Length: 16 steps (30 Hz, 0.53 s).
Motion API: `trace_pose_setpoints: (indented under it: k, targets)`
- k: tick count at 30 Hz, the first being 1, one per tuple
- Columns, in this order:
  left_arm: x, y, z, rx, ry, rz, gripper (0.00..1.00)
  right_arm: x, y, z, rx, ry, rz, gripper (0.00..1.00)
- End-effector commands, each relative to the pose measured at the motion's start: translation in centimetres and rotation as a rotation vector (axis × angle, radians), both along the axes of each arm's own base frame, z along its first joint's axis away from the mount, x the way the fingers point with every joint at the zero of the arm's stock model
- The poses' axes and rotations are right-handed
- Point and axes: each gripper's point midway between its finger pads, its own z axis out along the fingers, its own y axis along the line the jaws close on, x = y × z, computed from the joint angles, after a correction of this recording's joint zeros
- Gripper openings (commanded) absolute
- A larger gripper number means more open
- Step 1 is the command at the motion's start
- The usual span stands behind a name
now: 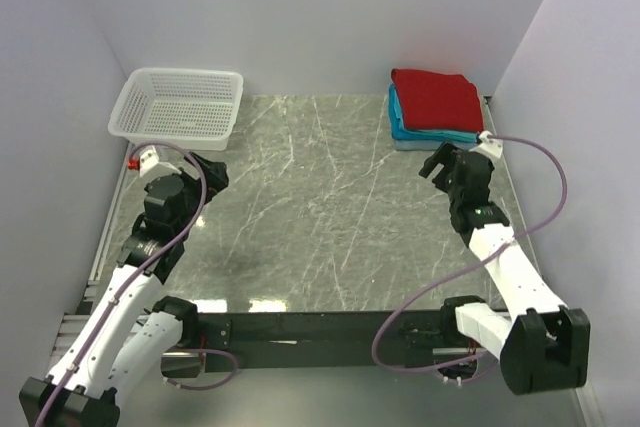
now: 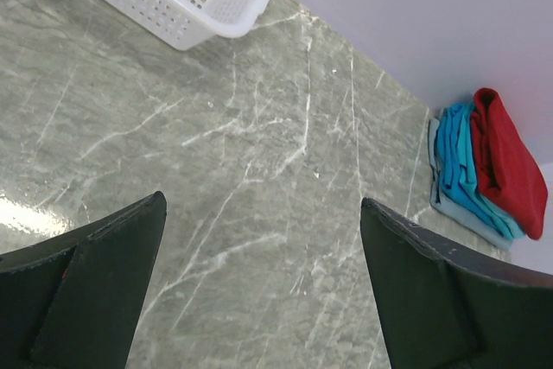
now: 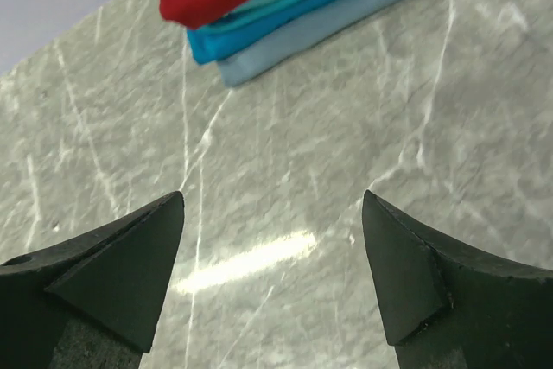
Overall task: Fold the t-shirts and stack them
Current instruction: Reset both grippers
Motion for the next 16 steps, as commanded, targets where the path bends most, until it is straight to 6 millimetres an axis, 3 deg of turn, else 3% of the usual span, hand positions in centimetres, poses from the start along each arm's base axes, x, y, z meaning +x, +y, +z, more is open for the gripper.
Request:
trace_pose_setpoints:
  k: [1, 9, 16]
  targets:
    - [-0.8, -0.5, 0.6, -0.034, -0.039, -0.035, 1.0, 0.2, 1.0, 2.4, 0.086, -0.144, 0.011, 0.9]
    - [-2.0, 0.1, 0.3, -0.073, -0.045, 0.001, 1.0, -0.9, -0.4, 3.7, 0.091, -0.227, -0.07, 0.91]
    - [-1.6, -0.1, 0.6, -0.069, -0.048, -0.009, 1.0, -1.3, -1.3, 4.9, 0.072, -0.257, -0.111, 0.91]
